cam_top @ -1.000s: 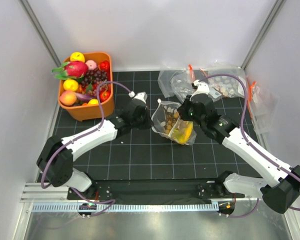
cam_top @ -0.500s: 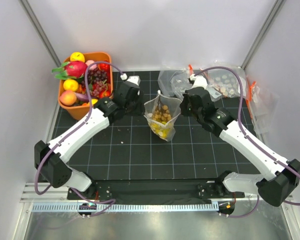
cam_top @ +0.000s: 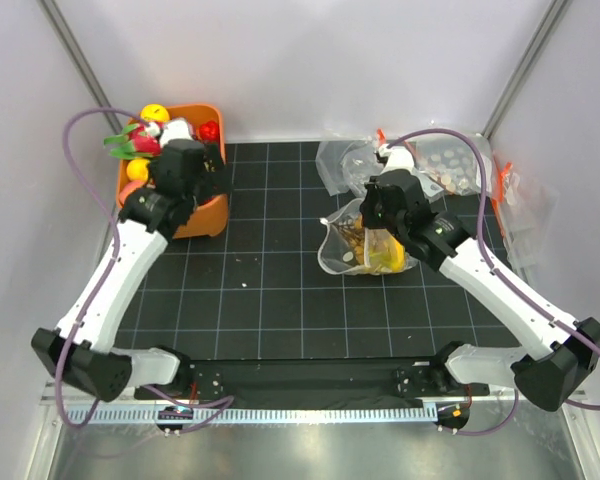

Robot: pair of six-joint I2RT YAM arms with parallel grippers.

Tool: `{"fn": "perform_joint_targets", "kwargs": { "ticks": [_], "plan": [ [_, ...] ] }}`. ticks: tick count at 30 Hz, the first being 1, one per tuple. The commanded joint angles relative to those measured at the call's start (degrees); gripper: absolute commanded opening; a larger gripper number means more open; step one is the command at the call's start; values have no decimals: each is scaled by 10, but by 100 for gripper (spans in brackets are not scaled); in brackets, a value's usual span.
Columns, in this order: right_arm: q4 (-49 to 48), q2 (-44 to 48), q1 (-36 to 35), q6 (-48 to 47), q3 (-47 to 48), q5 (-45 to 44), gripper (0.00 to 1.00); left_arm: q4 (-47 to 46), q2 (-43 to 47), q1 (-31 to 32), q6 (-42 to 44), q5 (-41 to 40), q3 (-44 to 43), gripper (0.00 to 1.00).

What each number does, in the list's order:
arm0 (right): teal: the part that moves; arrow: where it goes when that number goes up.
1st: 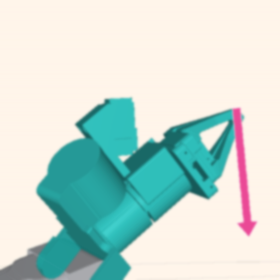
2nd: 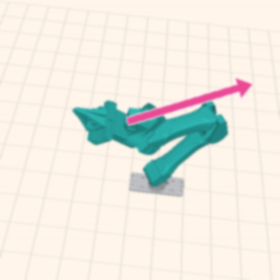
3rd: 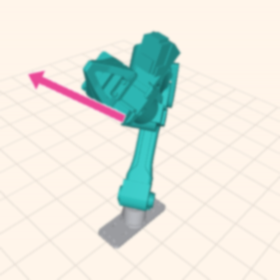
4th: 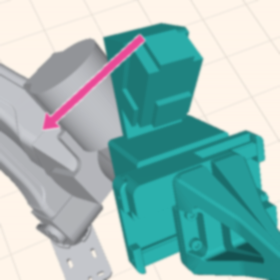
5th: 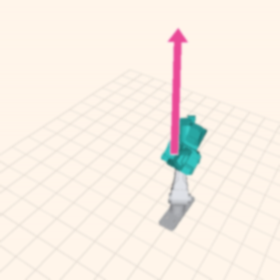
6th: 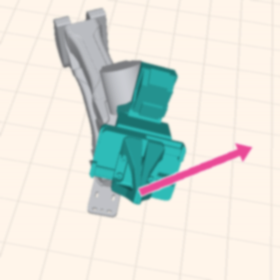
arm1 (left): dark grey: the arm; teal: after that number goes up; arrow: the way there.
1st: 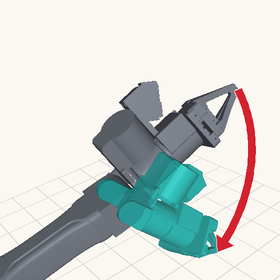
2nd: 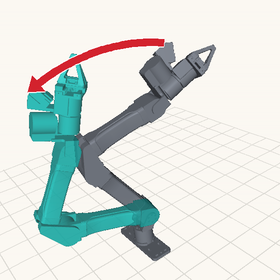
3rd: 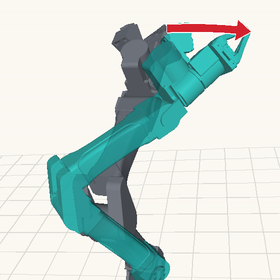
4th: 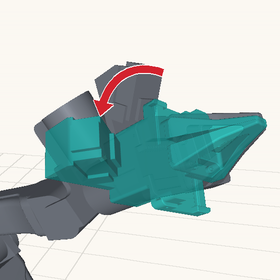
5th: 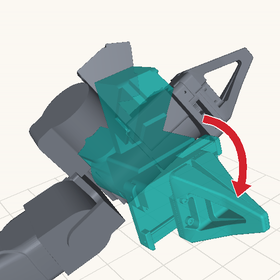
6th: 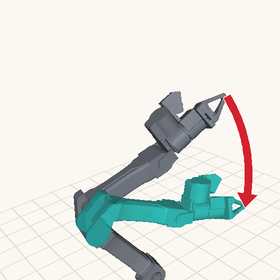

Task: Place the food in the zip-top bag and seal the zipper
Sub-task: Pick up the fake fruit from the bin.

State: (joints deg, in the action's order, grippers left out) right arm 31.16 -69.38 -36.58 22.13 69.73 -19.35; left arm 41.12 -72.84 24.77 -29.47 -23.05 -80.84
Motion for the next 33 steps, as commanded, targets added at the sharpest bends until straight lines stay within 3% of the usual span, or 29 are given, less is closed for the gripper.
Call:
{"fn": "perform_joint_targets", "kwargs": {
  "ticks": [1,6,12,24,29,33],
  "plan": [
    [-36,7,1,-14,8,11,1,37,-57,-63,21,-68,-53,100],
    [-55,9,2,-10,0,29,1,56,-151,-169,32,-37,-131,100],
    [-49,6,1,-17,1,55,1,108,-266,-234,50,-66,-227,100],
    [-60,1,1,-17,-7,79,1,135,-394,-284,57,-96,-278,100],
    [-61,0,1,-16,-9,86,1,135,-429,-290,64,-101,-297,86],
    [-65,0,1,-15,-13,84,1,157,-454,-294,63,-101,-320,83]
  ]
}}
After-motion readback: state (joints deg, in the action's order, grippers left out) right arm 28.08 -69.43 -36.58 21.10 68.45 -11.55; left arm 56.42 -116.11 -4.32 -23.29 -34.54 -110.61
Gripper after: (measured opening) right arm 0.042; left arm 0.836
